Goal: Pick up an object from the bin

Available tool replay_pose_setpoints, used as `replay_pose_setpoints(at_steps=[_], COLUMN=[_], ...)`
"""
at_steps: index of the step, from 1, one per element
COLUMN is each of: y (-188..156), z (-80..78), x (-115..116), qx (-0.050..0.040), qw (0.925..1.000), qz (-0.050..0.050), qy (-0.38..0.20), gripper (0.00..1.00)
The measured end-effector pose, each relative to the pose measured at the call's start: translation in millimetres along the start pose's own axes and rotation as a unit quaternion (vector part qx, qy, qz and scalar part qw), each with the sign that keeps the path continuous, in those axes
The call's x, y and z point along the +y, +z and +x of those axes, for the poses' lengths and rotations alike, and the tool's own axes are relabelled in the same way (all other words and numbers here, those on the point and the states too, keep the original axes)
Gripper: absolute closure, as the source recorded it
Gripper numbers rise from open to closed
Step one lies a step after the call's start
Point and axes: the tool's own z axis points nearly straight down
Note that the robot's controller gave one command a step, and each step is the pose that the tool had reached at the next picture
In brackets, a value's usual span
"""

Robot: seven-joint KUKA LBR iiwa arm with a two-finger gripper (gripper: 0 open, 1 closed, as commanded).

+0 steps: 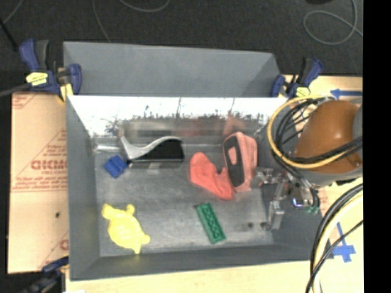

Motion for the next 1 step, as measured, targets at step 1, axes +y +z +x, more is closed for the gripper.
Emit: replay_pose_setpoints(at_steps=[1], y=[32.0], z=[-17.9], x=[39.4], qx=[0.0056], qw=[0.999], qz=[0.0], qy=[-0.044], gripper=[0.0])
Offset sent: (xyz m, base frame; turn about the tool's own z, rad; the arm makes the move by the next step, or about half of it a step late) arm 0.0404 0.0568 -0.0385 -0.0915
